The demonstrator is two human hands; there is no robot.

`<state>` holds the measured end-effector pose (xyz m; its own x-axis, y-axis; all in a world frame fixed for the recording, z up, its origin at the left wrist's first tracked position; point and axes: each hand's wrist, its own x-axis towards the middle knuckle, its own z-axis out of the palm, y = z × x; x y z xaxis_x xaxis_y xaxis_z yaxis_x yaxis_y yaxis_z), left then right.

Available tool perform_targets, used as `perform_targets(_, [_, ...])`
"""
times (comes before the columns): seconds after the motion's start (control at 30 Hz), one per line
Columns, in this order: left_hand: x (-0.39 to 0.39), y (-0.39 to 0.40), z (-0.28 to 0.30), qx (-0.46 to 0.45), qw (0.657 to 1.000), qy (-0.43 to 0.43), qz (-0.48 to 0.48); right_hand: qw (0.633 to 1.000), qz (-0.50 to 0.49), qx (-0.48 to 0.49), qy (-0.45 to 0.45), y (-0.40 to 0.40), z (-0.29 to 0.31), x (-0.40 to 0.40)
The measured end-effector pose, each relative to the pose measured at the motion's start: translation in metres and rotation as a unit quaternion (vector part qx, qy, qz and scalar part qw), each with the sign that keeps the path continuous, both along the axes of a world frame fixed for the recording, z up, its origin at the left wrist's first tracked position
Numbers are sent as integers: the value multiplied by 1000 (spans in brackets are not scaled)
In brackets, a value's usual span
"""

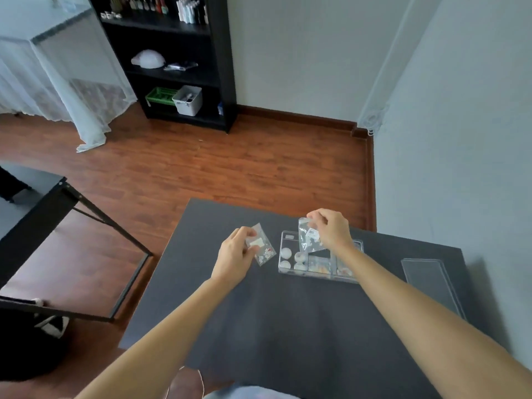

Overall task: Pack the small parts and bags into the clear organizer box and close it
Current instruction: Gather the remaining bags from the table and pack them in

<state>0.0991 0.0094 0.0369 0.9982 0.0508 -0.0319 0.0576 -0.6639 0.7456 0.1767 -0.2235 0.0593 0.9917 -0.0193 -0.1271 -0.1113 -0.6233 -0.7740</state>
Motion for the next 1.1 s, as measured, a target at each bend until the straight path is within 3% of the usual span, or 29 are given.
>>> perform_targets(0.23, [25,-76,4,-8,997,-10,-77,993,-111,-35,-32,-86,-5,-23])
perform_targets(0.37, [27,-102,3,-26,995,3,-94,991,-120,-56,-31,-102,-28,-36])
perform_targets(0.77, [35,-128,-6,-28,993,41,-111,988,61,-143,18,-111,-66,-37])
perform_targets(0.93, [40,-140,-10,-22,992,33,-122,966,137,-205,-75,-115,-60,-44])
perform_targets(1.1, [46,-158,-13,-15,987,39,-152,978,80,-182,-65,-116,-61,-46])
